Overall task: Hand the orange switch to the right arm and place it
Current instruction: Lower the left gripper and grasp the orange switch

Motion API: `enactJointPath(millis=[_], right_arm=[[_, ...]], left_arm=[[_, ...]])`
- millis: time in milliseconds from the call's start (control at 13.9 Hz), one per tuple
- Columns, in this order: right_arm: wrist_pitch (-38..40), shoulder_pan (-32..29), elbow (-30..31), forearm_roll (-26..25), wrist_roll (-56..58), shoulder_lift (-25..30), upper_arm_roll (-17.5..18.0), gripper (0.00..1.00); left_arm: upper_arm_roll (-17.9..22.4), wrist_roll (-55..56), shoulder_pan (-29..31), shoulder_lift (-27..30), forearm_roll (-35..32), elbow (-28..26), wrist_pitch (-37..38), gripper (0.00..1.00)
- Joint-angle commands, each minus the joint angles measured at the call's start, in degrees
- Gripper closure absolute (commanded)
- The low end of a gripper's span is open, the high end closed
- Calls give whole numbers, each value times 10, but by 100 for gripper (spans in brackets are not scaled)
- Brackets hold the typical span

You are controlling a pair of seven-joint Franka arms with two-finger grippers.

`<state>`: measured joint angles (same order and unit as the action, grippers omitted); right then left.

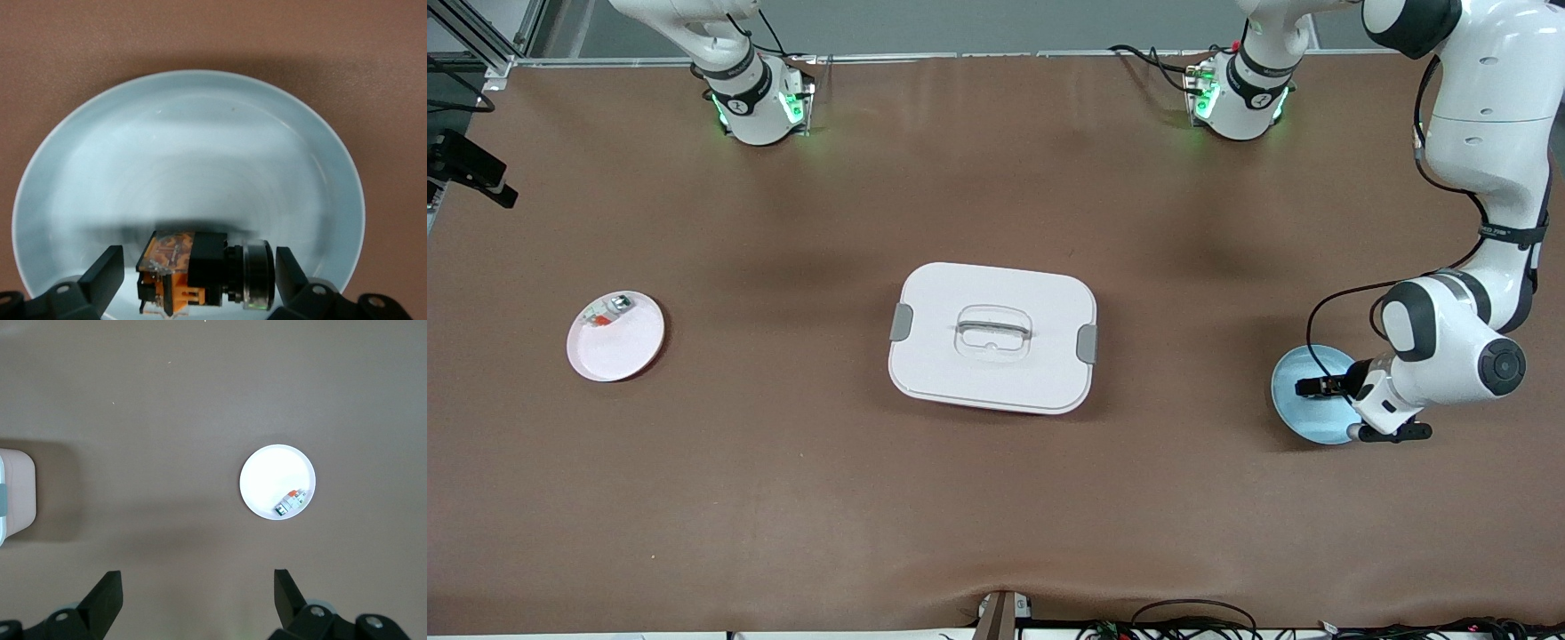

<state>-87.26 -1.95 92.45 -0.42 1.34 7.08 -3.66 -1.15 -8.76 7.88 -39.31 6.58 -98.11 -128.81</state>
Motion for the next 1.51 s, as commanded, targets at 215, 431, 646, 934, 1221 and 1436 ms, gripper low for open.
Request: enactJointPath(millis=[215, 431, 646, 934, 1221, 1436], right_arm=[[-3, -4, -3, -7, 6, 1, 4, 0], [-3, -4, -3, -7, 6, 0, 5, 0], [-2, -4, -3, -7, 6, 0, 5, 0], [-2, -4, -8, -7, 6, 0, 5, 0], [-2, -4, -24, -4, 5, -7, 5, 0], [2, -7, -36, -3, 3, -14, 4, 0]], left_arm=[[1, 1, -3, -6, 6, 6, -8, 2], [1, 4, -3, -6, 9, 6, -8, 45], [1, 6, -3, -3, 12, 6, -8, 73], [0, 5, -3, 2, 12, 8, -3, 73], [-1, 25, -4, 31, 12, 8, 21, 73], [-2, 37, -1, 56, 12, 10, 50, 73]])
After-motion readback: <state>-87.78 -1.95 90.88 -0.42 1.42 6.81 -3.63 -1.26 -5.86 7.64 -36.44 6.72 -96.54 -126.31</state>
